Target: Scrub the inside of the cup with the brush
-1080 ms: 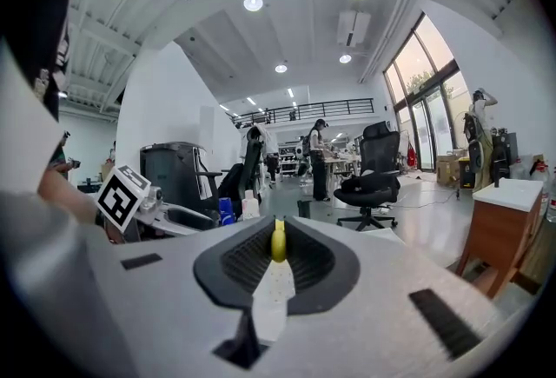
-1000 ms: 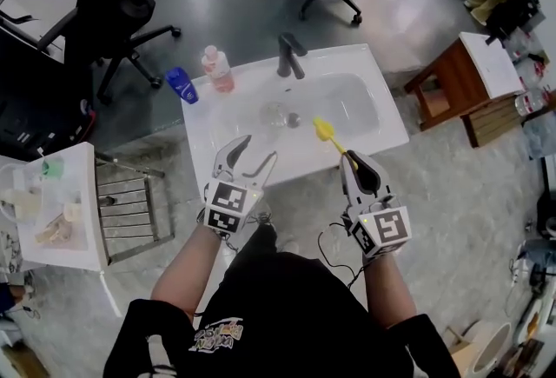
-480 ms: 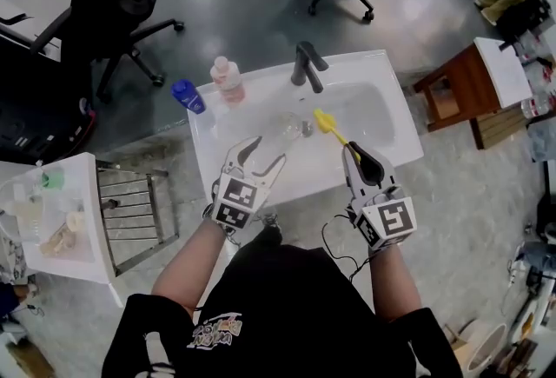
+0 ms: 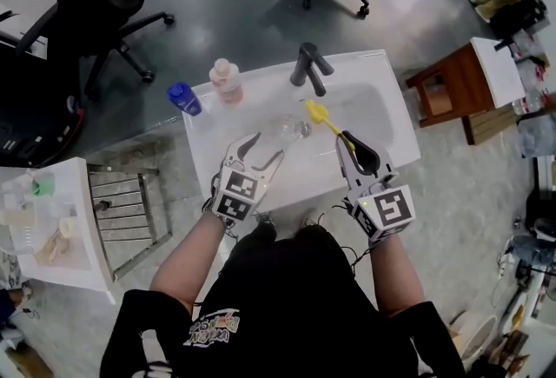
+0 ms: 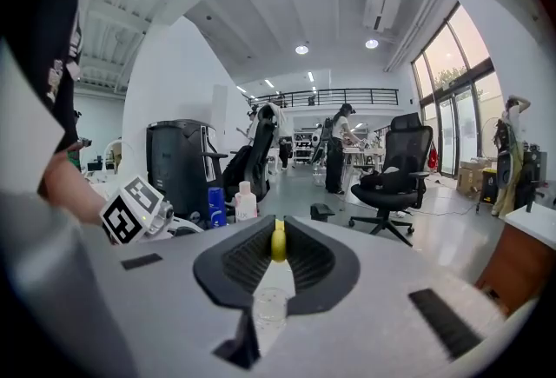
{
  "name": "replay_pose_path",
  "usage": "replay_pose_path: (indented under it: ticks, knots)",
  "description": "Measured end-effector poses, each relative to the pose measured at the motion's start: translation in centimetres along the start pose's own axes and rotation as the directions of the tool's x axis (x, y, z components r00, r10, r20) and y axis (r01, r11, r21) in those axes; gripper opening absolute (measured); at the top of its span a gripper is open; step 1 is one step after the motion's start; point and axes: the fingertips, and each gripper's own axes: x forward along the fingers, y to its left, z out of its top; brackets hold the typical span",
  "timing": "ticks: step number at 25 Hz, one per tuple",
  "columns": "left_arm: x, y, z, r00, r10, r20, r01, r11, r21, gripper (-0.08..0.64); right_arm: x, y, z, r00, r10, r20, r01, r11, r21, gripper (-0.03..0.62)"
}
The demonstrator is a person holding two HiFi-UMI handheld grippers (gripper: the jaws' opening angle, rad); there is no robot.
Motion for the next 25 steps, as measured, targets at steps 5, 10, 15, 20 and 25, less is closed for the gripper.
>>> replay_pose_path:
  ticks: [5,10,15,20,25]
  knots:
    - [1.1,0.0,-1.1,0.999,-0.002,-0.038,0.001,1.000,-0.013,0.232,1.9,0.1,0.5,0.999,0.039,-0.019,-0.040,0.999,-0.030,0.037]
    - [2.5,0.0,-2.3,0.997,0.011,-0.078,-0.013,1.000,-0.027,0.232,4.0,0.1,-0.1,0.992,0.116,-0.044,-0.118,0.992,-0.054,0.037]
    - [3.8,0.4,-3.7,0.991,0.036,-0.132,-0.044,0.997,-0.060,0.232,5.9,-0.1,-1.5,0.976,0.204,-0.078,-0.208,0.977,-0.054,0.037]
    - [5.8,0.7,-4.7,0.981,0.043,-0.190,-0.058,0.996,-0.071,0.232,7.3,-0.8,-3.2,0.954,0.274,-0.123,-0.280,0.959,-0.036,0.037]
    - [7.2,0.8,-6.2,0.965,0.046,-0.257,-0.072,0.993,-0.092,0.232,8.7,-0.7,-5.2,0.926,0.342,-0.162,-0.351,0.936,-0.032,0.037]
